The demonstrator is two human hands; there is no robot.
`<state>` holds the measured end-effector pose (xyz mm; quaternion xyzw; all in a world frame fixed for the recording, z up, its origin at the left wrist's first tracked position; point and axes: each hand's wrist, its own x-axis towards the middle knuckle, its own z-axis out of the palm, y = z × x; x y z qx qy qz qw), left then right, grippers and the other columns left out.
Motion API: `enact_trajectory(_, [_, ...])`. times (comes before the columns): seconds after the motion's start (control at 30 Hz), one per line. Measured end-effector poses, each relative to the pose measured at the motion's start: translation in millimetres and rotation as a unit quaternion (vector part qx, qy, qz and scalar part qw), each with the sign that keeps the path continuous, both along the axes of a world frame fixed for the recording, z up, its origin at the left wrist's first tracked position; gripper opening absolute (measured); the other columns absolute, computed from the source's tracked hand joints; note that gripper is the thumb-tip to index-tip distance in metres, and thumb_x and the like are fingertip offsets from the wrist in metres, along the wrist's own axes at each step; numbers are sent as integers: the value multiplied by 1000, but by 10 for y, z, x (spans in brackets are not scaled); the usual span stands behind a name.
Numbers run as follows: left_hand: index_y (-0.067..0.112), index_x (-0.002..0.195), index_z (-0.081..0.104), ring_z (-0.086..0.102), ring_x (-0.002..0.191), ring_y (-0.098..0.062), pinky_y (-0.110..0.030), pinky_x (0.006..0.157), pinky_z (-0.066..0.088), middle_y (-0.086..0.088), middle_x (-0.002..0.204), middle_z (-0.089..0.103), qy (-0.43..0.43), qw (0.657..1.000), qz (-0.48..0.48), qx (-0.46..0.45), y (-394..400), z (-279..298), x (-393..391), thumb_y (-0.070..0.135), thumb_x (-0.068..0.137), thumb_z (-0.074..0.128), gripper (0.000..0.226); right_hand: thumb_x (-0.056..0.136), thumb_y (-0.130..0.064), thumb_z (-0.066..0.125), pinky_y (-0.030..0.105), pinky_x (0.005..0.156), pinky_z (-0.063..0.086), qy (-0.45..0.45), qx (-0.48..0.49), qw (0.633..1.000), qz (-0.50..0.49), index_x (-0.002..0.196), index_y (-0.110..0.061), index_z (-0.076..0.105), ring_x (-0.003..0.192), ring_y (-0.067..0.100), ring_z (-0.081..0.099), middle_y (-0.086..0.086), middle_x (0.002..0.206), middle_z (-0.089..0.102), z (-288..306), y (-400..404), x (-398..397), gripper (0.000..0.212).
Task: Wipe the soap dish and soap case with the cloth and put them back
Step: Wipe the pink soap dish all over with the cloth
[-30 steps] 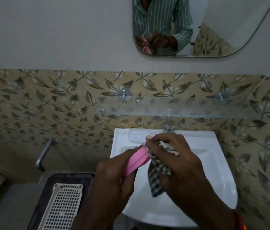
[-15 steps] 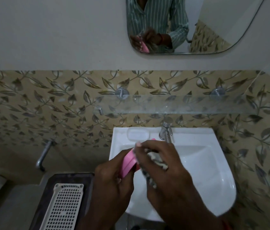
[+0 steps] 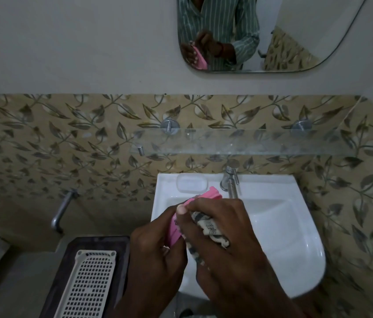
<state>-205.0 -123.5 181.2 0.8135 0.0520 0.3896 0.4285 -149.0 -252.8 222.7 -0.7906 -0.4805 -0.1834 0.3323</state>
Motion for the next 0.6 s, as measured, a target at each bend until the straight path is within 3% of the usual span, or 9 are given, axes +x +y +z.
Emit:
enact_trajectory(0.07, [56,127,63,69,71,3,-17,60,54,21,93,73,-1,1000,17,-6,14,-13,-42,27,93,65,45,87,-3,59,35,93,51,-5,-22,999,-40,125,-3,65,111,29,52,15,121,60,22,-5,57,39])
enact_trajectory(0.13, [52,131,62,70,82,7,-11,68,52,26,103,73,1,1000,25,16,12,-42,-88,21,89,70,53,60,10,77,41,79,59,35,-61,993,-90,120,0,67,103,34,59,18,114,63,79,-12,108,62])
enact_trajectory(0.17, [49,133,63,69,88,12,-7,74,50,26,108,73,9,999,29,29,4,-55,-98,18,88,70,55,56,12,79,42,74,60,47,-67,991,-104,118,0,68,99,35,61,19,111,65,97,-11,91,64])
enact_trajectory(0.27, [25,130,70,65,91,15,2,80,40,6,105,75,33,995,59,70,9,-53,-80,18,88,65,43,74,0,67,40,73,58,72,-50,992,-92,114,-6,70,98,23,60,12,108,65,100,66,-90,41])
enact_trajectory(0.33, [4,122,75,68,89,-4,6,85,35,-9,92,79,53,990,88,94,11,-26,-71,19,89,63,39,80,-6,66,38,73,57,121,-26,988,-95,108,-7,72,96,11,59,5,103,63,115,121,-174,29])
enact_trajectory(0.43, [-12,112,74,63,87,-19,8,94,30,-26,88,78,90,980,97,149,-11,-35,-102,-1,78,70,37,67,5,74,44,63,57,58,-103,985,-124,92,5,73,80,33,62,21,89,65,130,174,-100,26])
enact_trajectory(0.5, [-15,107,73,60,87,-25,8,98,27,-29,84,76,106,974,98,175,-31,-62,-111,-10,66,70,42,72,9,66,46,61,55,40,-124,981,-144,86,6,71,76,35,59,23,85,63,118,196,-35,16])
enact_trajectory(0.6, [-14,109,72,61,90,-24,6,97,29,-29,89,77,113,977,90,155,-7,-68,-93,-10,65,71,44,70,3,57,45,57,56,38,-131,979,-149,86,6,72,71,34,60,22,83,64,72,215,-82,22])
